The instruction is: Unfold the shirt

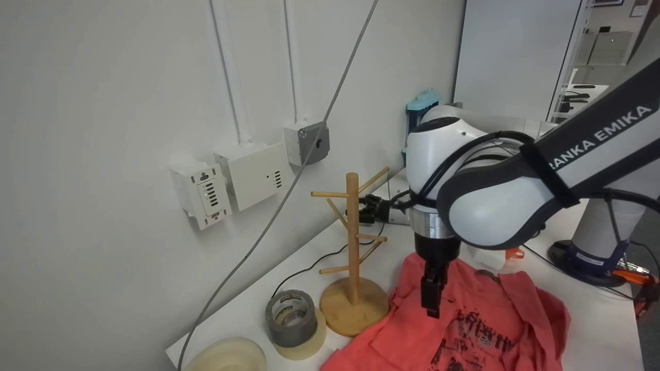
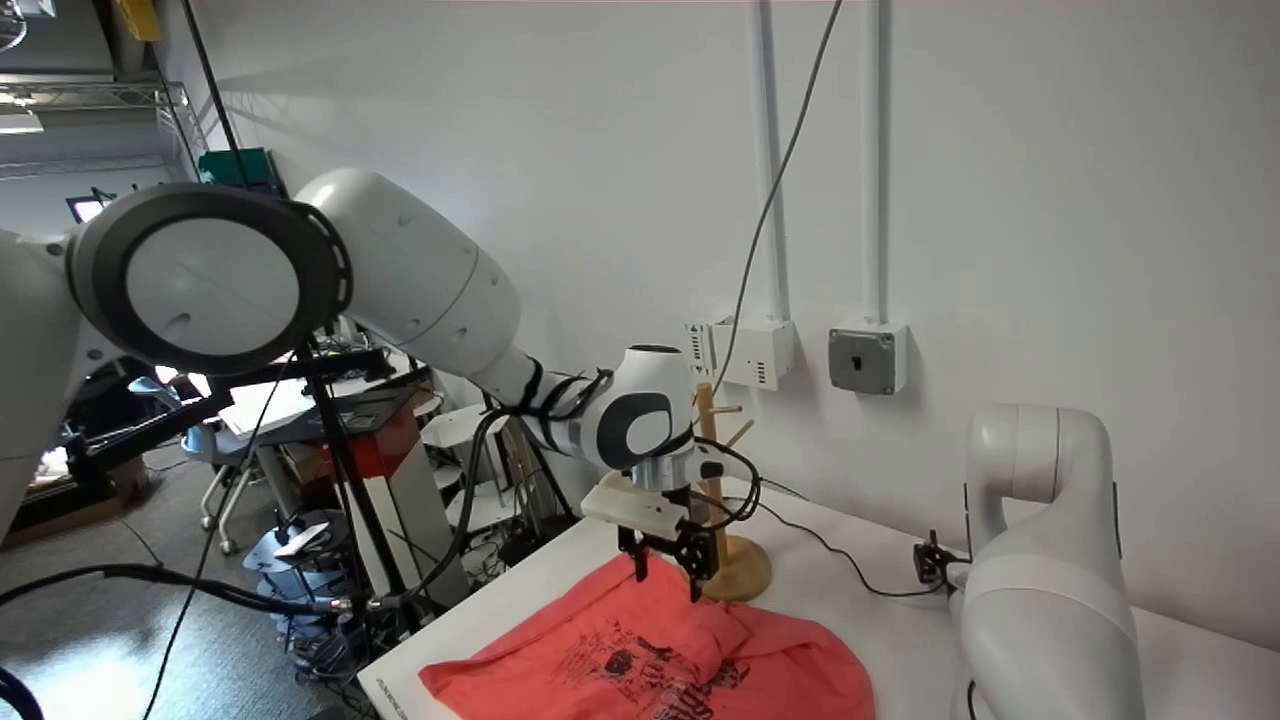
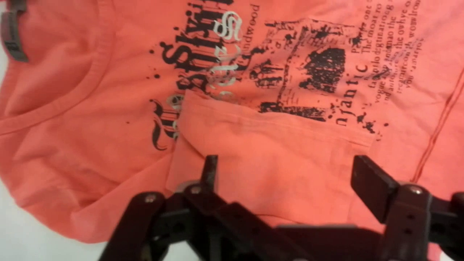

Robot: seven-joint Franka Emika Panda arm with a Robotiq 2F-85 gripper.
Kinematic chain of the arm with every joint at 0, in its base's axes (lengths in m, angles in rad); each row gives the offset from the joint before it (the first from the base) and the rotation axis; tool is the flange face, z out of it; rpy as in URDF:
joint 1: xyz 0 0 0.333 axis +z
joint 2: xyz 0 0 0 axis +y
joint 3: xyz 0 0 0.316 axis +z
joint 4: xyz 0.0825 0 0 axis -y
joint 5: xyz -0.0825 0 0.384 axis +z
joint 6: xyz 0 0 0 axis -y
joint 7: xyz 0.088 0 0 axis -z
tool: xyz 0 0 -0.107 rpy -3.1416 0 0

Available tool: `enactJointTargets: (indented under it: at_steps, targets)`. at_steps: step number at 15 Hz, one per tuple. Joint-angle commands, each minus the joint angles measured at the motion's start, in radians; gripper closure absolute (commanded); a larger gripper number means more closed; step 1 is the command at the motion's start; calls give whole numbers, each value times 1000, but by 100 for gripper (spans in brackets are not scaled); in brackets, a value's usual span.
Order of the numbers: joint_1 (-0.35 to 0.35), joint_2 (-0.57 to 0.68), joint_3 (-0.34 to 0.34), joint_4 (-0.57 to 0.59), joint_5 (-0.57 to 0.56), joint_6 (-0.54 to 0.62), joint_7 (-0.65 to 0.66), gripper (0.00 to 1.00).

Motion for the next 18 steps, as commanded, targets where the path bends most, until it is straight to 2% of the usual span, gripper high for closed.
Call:
enactJointTargets:
  at_steps: [1,6,10,18]
  targets:
    - [18,-84,-50,-80,-54,-27,56,0]
    - [11,-177,-90,-179,-97,-19,120,0]
    - [-6,-287,-92,-290,-71,-2,148,0]
    - [-26,-571,-78,-582,-25,151,162,0]
